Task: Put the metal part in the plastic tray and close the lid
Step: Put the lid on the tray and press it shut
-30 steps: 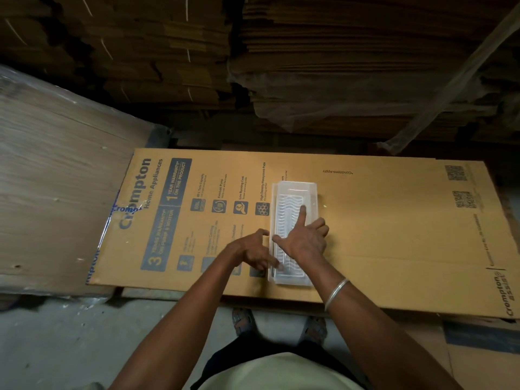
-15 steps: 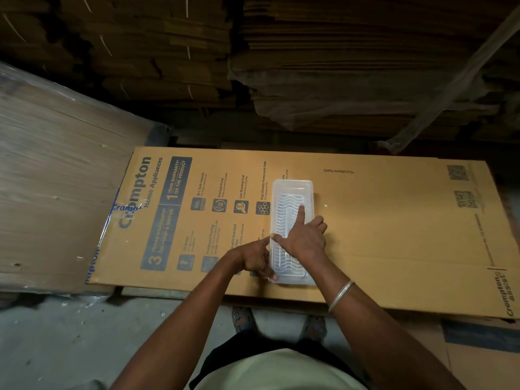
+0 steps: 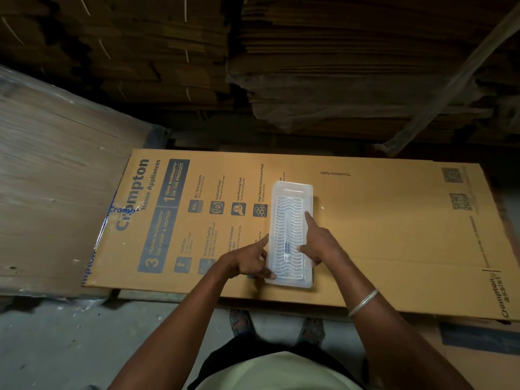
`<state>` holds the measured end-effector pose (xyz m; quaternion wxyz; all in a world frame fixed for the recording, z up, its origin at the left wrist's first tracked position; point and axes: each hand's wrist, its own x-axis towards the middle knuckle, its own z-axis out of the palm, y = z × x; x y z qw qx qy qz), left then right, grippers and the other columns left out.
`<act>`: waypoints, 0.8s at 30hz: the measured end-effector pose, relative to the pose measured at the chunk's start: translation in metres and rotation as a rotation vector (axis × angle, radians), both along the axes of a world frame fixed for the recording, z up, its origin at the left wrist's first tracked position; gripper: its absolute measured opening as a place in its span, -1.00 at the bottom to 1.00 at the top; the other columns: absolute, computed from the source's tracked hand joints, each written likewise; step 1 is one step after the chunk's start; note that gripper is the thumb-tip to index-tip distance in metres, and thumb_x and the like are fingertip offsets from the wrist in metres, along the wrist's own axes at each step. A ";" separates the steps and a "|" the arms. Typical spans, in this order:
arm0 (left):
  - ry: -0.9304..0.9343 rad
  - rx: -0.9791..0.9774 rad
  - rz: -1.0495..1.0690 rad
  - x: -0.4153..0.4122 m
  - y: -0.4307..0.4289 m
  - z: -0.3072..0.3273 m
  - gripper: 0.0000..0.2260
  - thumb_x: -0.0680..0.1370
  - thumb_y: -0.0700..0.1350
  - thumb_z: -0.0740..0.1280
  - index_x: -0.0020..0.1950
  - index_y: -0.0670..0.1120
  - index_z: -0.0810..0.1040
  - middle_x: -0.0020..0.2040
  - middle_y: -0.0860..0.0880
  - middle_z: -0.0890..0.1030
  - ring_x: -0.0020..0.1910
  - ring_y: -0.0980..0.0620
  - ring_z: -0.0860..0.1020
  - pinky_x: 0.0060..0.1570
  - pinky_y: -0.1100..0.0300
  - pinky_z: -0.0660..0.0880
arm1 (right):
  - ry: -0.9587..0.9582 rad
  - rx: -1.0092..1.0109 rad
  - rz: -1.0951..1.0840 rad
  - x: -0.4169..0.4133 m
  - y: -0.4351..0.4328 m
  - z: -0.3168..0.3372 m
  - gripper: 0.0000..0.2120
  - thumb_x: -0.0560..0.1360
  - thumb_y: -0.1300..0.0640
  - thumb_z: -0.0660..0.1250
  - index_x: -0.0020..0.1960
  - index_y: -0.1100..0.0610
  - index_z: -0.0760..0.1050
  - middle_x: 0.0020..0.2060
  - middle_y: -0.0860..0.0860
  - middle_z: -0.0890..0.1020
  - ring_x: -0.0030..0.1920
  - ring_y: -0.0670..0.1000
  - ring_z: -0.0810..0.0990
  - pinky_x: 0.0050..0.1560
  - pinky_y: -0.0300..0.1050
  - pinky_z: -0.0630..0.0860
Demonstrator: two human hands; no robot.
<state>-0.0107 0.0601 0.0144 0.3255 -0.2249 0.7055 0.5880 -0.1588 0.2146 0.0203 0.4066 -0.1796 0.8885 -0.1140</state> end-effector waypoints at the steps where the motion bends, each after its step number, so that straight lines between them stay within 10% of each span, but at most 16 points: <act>1: 0.010 -0.014 -0.019 0.000 0.002 0.001 0.05 0.40 -0.37 0.53 0.64 0.18 -0.03 0.09 -0.07 0.53 -0.12 0.04 0.60 -0.27 0.23 0.60 | 0.005 -0.013 -0.005 0.000 0.001 0.000 0.06 0.51 0.21 0.47 0.61 -0.21 -0.27 0.14 0.22 0.56 -0.19 0.15 0.65 -0.49 -0.08 0.56; 8: 0.071 -0.065 -0.071 -0.002 0.008 0.006 0.01 0.45 -0.35 0.50 0.64 0.09 -0.10 0.00 0.17 0.49 -0.15 0.18 0.52 -0.26 0.40 0.50 | 0.045 -0.066 0.096 -0.009 0.013 -0.003 -0.07 0.55 0.17 0.44 0.65 -0.14 -0.13 0.22 0.14 0.53 0.02 0.06 0.50 -0.05 -0.06 0.45; 12: 0.043 -0.024 -0.060 -0.001 0.007 -0.002 0.00 0.47 -0.37 0.48 0.65 0.10 -0.11 -0.03 0.06 0.57 -0.17 0.13 0.55 -0.24 0.38 0.52 | 0.047 -0.089 0.123 -0.014 0.016 -0.001 -0.10 0.55 0.17 0.44 0.64 -0.16 -0.07 0.00 0.07 0.59 -0.11 0.01 0.52 -0.18 -0.13 0.42; 15: -0.014 0.036 0.021 0.003 0.003 -0.018 0.00 0.45 -0.34 0.49 0.65 0.16 -0.06 -0.09 -0.14 0.64 -0.18 -0.07 0.54 -0.14 0.01 0.46 | 0.041 -0.131 0.090 -0.020 0.019 -0.004 -0.11 0.52 0.19 0.47 0.63 -0.20 0.01 -0.12 0.08 0.63 -0.24 -0.01 0.54 -0.33 -0.19 0.44; 20: -0.041 -0.024 0.028 -0.005 -0.003 -0.021 -0.24 0.50 -0.27 0.45 0.57 0.14 0.19 -0.10 -0.18 0.67 -0.22 -0.13 0.58 -0.17 -0.04 0.55 | 0.144 -0.127 0.179 -0.028 0.018 -0.003 -0.08 0.42 0.13 0.58 0.62 -0.10 0.14 0.36 0.09 0.46 0.27 0.07 0.53 0.12 -0.13 0.48; 24: 0.020 -0.507 -0.088 -0.036 -0.011 -0.010 -0.30 0.52 -0.02 0.48 0.59 -0.07 0.26 0.41 -0.21 0.53 0.30 -0.21 0.56 0.30 -0.12 0.51 | 0.277 -0.071 0.330 -0.039 0.004 0.005 -0.21 0.40 0.09 0.60 0.54 0.01 0.32 0.60 -0.03 0.19 0.54 0.07 0.26 0.41 0.03 0.39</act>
